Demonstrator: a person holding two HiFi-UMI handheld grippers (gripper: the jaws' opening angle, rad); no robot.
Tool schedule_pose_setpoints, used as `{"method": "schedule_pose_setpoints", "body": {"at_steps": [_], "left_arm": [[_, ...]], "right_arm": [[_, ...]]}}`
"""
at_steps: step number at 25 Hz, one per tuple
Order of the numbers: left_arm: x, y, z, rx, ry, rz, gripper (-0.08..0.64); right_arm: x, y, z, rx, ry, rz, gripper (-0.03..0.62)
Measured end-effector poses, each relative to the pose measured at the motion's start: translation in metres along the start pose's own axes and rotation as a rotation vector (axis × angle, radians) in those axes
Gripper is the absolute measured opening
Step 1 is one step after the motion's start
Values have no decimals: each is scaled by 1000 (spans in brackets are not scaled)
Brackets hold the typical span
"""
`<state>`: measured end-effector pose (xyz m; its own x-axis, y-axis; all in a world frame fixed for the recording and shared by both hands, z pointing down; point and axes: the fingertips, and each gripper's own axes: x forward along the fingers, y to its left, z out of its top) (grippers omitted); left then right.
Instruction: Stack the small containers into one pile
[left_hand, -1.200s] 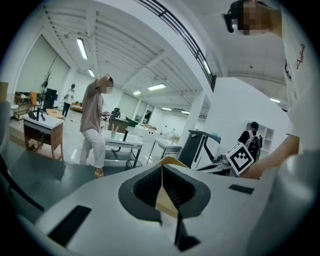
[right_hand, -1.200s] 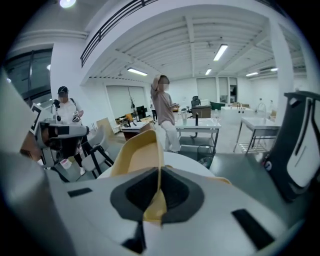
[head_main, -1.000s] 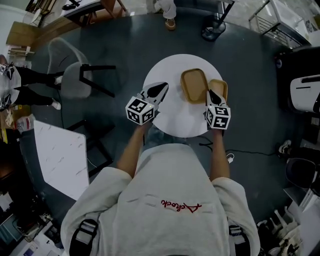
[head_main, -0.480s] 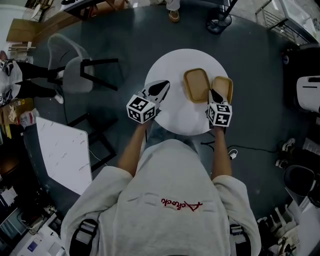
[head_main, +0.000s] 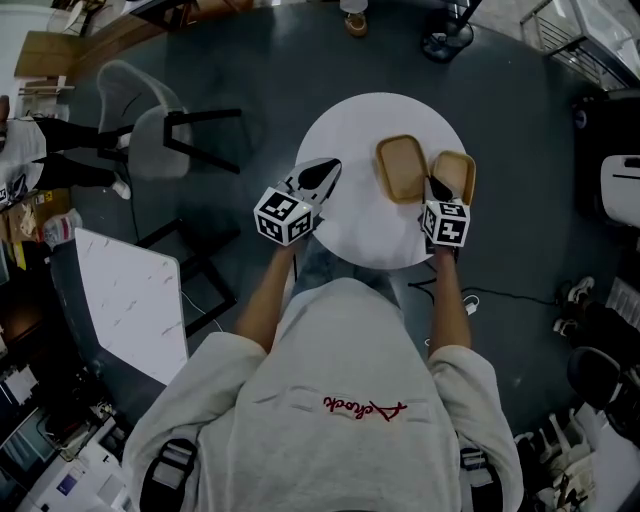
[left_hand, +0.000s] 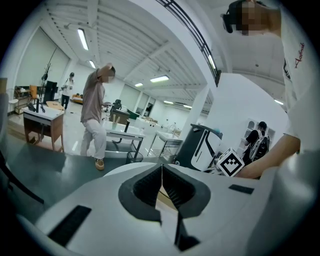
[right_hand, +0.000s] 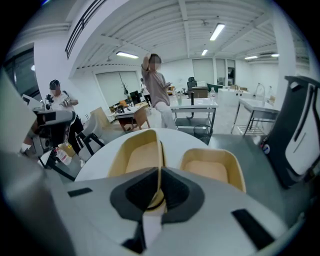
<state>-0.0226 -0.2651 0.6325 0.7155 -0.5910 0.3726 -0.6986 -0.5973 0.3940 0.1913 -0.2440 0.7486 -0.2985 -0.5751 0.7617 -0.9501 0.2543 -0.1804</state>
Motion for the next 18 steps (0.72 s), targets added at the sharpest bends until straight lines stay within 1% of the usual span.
{"method": "schedule_pose_setpoints", "body": {"at_steps": [6, 11, 12, 16, 18], "left_arm": [[-4, 4, -3, -6, -3, 7, 12], [-8, 6, -5, -8, -5, 11, 12], [-8, 6, -5, -8, -6, 11, 12], [-11, 5, -8, -7, -5, 8, 12], [-11, 3, -7, -7, -6, 6, 12]], "right_arm": [[8, -2, -6, 9, 12, -15, 32], [10, 1, -9, 3, 7, -4, 35], [9, 2, -9, 5, 3, -4, 43], [7, 3, -9, 13, -13, -5, 107], [4, 2, -8, 15, -22, -8, 115]]}}
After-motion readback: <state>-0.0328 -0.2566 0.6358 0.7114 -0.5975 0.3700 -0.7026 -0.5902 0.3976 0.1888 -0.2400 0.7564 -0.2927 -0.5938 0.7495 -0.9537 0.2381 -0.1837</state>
